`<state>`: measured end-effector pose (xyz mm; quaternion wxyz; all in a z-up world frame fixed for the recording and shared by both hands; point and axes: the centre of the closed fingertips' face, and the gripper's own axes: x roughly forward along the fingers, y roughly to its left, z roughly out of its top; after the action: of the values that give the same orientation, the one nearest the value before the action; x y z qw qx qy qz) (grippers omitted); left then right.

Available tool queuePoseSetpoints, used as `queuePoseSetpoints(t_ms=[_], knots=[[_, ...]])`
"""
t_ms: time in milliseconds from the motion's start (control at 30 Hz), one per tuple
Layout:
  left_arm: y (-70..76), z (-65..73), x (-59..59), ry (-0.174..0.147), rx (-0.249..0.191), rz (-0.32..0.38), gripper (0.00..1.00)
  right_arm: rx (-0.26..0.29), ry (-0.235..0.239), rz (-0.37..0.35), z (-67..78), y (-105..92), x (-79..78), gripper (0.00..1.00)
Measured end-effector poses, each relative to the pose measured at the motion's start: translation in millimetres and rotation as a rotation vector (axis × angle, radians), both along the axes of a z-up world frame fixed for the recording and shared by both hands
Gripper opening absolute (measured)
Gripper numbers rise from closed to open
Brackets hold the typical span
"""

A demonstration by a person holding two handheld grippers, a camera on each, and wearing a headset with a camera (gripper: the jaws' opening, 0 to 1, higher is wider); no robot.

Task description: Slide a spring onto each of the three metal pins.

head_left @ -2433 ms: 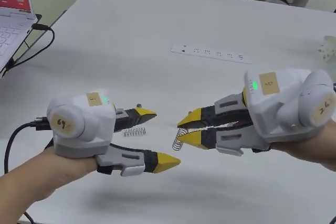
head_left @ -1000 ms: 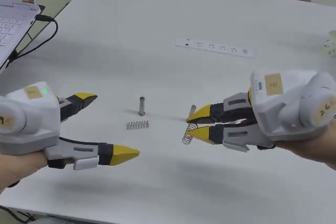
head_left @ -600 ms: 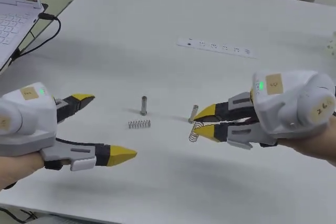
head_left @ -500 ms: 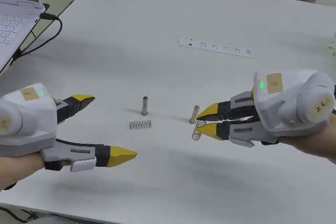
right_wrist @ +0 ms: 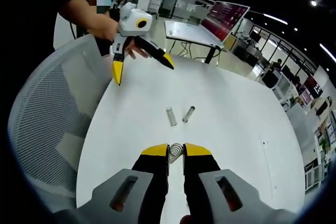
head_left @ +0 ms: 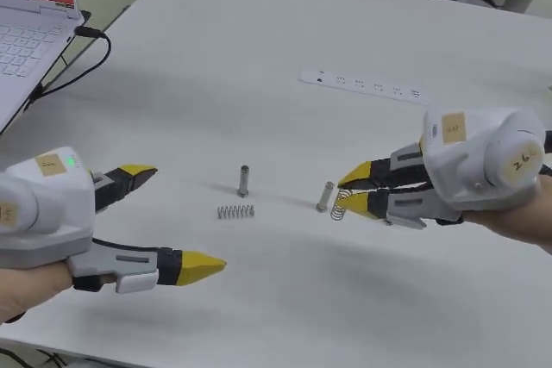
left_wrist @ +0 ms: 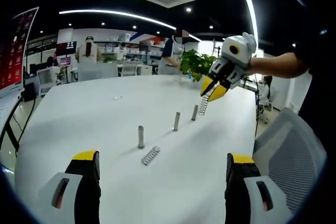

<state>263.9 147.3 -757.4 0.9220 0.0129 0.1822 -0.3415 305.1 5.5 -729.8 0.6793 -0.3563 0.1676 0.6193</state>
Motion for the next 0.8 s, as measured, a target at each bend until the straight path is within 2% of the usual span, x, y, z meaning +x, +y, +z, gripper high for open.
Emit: queuePoseSetpoints(t_ms=[533, 800], knots=[[4.4, -1.7, 0.9, 0.004, -0.003, 0.006, 0.98, 0.011, -0.015, -0.067, 3.2, 3.0, 39.8, 0.07], [7.6, -1.3, 2.2, 0.004, -0.004, 0.012, 0.98, 0.024, -0.012, -0.092, 4.4, 5.6, 52.1, 0.07]])
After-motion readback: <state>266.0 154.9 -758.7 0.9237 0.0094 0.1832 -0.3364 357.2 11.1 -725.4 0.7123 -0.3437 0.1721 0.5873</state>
